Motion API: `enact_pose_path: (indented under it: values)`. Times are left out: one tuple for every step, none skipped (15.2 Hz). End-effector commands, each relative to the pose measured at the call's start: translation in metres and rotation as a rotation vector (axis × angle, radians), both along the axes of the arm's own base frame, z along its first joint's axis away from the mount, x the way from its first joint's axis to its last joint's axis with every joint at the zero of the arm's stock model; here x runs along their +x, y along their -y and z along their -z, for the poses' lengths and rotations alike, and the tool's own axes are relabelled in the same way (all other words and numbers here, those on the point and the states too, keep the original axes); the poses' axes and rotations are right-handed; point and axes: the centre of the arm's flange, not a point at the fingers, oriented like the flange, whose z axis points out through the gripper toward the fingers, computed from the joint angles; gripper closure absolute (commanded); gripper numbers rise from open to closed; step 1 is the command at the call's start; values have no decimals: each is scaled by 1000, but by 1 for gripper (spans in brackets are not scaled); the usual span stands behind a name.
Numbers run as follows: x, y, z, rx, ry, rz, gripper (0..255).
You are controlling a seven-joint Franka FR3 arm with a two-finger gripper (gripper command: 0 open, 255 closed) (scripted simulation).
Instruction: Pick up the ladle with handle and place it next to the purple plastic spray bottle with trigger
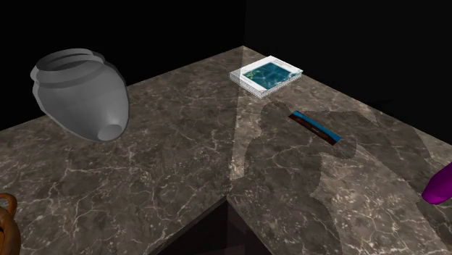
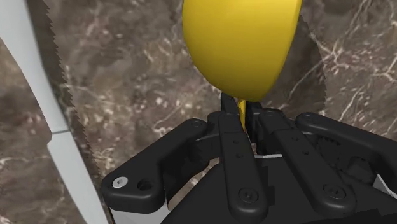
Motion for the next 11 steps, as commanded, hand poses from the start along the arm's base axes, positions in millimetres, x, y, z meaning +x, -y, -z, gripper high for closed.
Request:
enact_pose_path:
  values:
    - [0,-1,1,3,-1,0,255]
    - [0,-1,1,3,-1,0,0]
    - [0,-1,1,3,-1,0,0]
    - [0,-1,1,3,-1,0,0]
    - [0,-1,1,3,-1,0,0]
    - [0,-1,1,3,-1,0,0]
    - [0,-1,1,3,-1,0,0]
    - [-2,1,-12,3,-1,0,0]
    - [-3,3,-25,3,-1,0,0]
    - [-4,5,-38,3,-1,0,0]
    - [-5,7,-48,3,-1,0,0]
